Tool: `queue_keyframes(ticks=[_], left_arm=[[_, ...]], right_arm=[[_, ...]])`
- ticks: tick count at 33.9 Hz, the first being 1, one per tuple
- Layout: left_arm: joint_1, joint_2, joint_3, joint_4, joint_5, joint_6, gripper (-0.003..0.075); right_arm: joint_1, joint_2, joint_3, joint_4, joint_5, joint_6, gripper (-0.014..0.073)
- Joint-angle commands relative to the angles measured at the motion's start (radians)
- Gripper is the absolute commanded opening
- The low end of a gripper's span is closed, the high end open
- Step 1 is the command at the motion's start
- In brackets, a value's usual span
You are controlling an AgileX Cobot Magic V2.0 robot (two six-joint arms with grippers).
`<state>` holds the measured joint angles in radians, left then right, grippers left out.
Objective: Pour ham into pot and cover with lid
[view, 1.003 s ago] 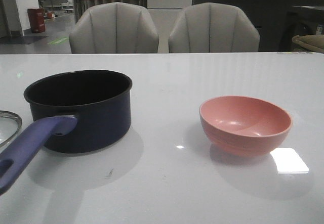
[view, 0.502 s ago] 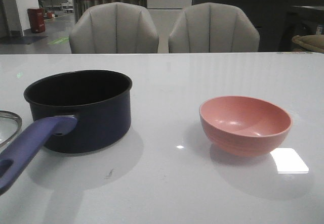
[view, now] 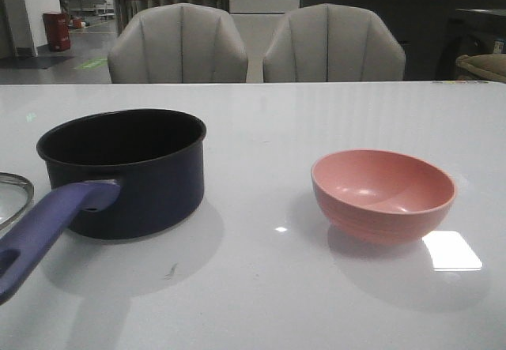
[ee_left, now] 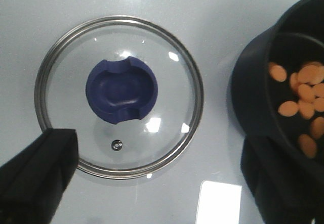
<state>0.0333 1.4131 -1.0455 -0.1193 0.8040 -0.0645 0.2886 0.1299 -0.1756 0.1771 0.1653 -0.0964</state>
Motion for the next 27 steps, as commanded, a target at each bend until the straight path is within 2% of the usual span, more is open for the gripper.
queue_keyframes(ticks=[1,15,27], left_arm=[[0.004,0.074,-0.112,0.039,0.040,0.000,0.0698],[0.036,0.308,-0.296,0.045,0.165,0.000,0.0698],[0.065,0.432,-0.367,0.042,0.231,0.000,0.0698]], right_arm=[[-0.001,0.009,-0.027,0.005,-0.087,-0.011,0.0170],[-0.001,0.009,-0.027,0.005,-0.087,-0.011,0.0170],[-0.001,0.009,-0.027,0.005,-0.087,-0.011,0.0170]])
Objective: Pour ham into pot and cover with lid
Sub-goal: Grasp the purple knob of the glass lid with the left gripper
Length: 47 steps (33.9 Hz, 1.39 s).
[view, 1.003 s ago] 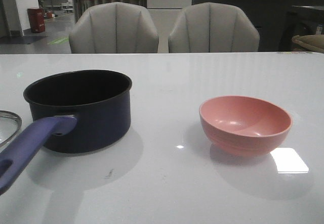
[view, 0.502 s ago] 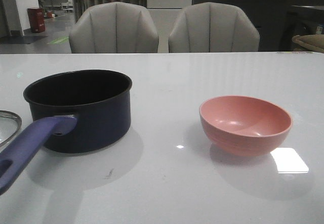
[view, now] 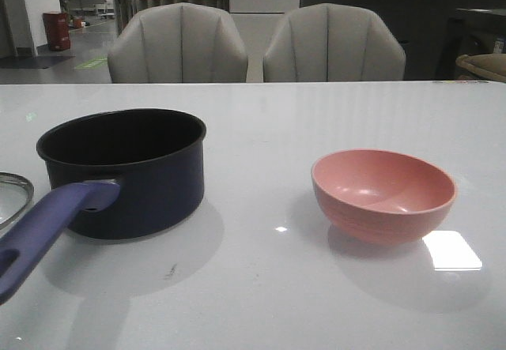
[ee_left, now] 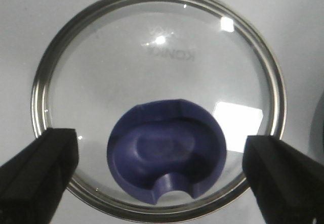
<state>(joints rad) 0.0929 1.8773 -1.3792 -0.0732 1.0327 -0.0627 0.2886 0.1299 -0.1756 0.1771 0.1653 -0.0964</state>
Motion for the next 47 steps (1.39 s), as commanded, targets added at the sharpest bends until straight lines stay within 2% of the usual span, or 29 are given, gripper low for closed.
queue_keyframes(ticks=[1,4,8,11,18,23,32,40,47], left_arm=[[0.005,-0.028,-0.034,-0.004,0.002,-0.001,0.0698],[0.005,-0.009,-0.034,-0.004,0.002,-0.001,0.0689],[0.005,0.010,-0.035,-0.004,0.004,0.002,0.0634],[0.005,0.016,-0.035,-0.004,0.002,0.007,0.0565],[0.005,0.016,-0.035,-0.004,-0.007,0.007,0.0351],[0.005,0.016,-0.035,-0.004,-0.007,0.007,0.0279],[0.005,0.016,-0.083,-0.004,0.028,0.008,0.0259],[-0.016,-0.003,-0.257,-0.011,0.135,0.063,0.0259],[-0.094,-0.034,-0.424,-0.011,0.174,0.075,0.0259]], right_arm=[[-0.001,0.009,-0.027,0.005,-0.087,-0.011,0.0170],[-0.001,0.009,-0.027,0.005,-0.087,-0.011,0.0170],[-0.001,0.009,-0.027,0.005,-0.087,-0.011,0.0170],[-0.001,0.009,-0.027,0.005,-0.087,-0.011,0.0170],[-0.001,0.009,-0.027,0.005,-0.087,-0.011,0.0170],[-0.001,0.009,-0.027,0.005,-0.087,-0.011,0.0170],[-0.001,0.009,-0.027,0.005,-0.087,-0.011,0.0170],[-0.001,0.009,-0.027,0.005,-0.087,-0.011,0.0170],[-0.001,0.009,-0.027,0.005,-0.087,-0.011,0.0170]])
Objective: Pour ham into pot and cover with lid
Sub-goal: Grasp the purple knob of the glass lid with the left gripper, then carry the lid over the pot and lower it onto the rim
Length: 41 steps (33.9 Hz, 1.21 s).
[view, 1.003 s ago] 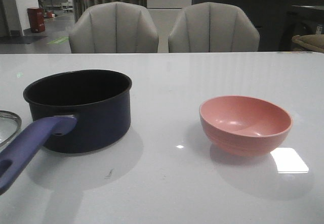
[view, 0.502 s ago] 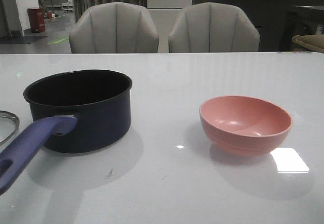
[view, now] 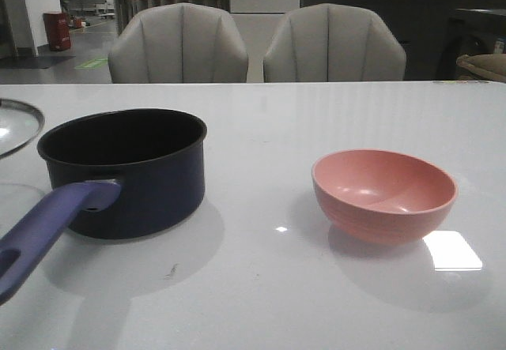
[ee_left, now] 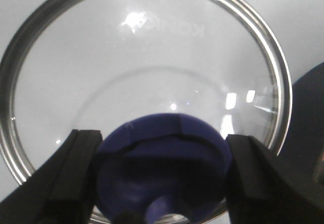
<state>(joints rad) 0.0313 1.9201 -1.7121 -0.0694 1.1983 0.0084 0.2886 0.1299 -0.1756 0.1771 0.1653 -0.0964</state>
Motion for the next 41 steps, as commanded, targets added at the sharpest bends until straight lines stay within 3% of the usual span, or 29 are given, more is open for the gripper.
queue_keyframes(ticks=[1,6,19,41], left_arm=[[-0.049,-0.077,-0.113,-0.015,0.020,0.003,0.0259],[-0.150,-0.077,-0.186,-0.015,0.046,0.005,0.0259],[-0.379,-0.027,-0.188,-0.017,0.070,0.006,0.0260],[-0.406,-0.073,-0.069,-0.051,0.072,0.007,0.0262]], right_arm=[[-0.001,0.009,-0.027,0.005,-0.087,-0.011,0.0170],[-0.001,0.009,-0.027,0.005,-0.087,-0.011,0.0170],[-0.001,0.009,-0.027,0.005,-0.087,-0.011,0.0170],[-0.001,0.009,-0.027,0.005,-0.087,-0.011,0.0170]])
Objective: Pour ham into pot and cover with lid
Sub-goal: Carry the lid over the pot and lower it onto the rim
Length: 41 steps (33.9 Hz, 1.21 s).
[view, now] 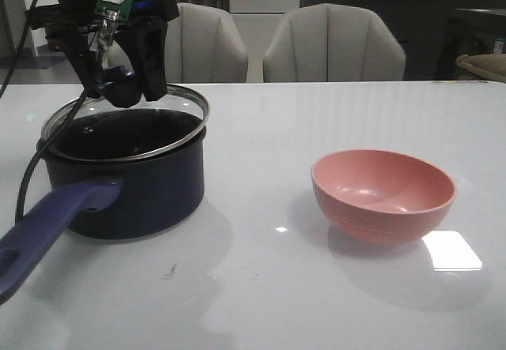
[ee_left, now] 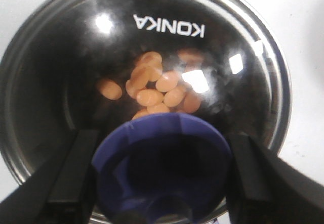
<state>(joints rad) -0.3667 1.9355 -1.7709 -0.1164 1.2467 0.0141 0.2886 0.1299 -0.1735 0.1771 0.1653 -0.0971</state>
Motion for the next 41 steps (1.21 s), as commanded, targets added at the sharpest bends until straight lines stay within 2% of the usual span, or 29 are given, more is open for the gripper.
queue_keyframes(ticks=[1,12,22,32,38,41], left_arm=[[-0.008,-0.095,-0.002,-0.004,0.024,0.001,0.0262],[-0.005,-0.100,0.011,-0.003,0.017,0.010,0.0275],[-0.005,-0.062,0.011,0.000,-0.009,0.017,0.0434],[-0.005,-0.037,0.005,0.028,-0.049,0.019,0.0456],[-0.005,-0.037,-0.032,0.039,-0.047,0.019,0.0564],[-0.005,-0.037,-0.041,0.039,-0.045,0.019,0.0578]], right_arm=[[-0.001,0.009,-0.029,0.005,-0.087,-0.011,0.0170],[-0.001,0.009,-0.029,0.005,-0.087,-0.011,0.0170],[-0.001,0.009,-0.029,0.005,-0.087,-0.011,0.0170],[-0.001,0.009,-0.029,0.005,-0.087,-0.011,0.0170],[-0.001,0.009,-0.029,0.005,-0.087,-0.011,0.0170],[-0.001,0.009,-0.029,0.005,-0.087,-0.011,0.0170]])
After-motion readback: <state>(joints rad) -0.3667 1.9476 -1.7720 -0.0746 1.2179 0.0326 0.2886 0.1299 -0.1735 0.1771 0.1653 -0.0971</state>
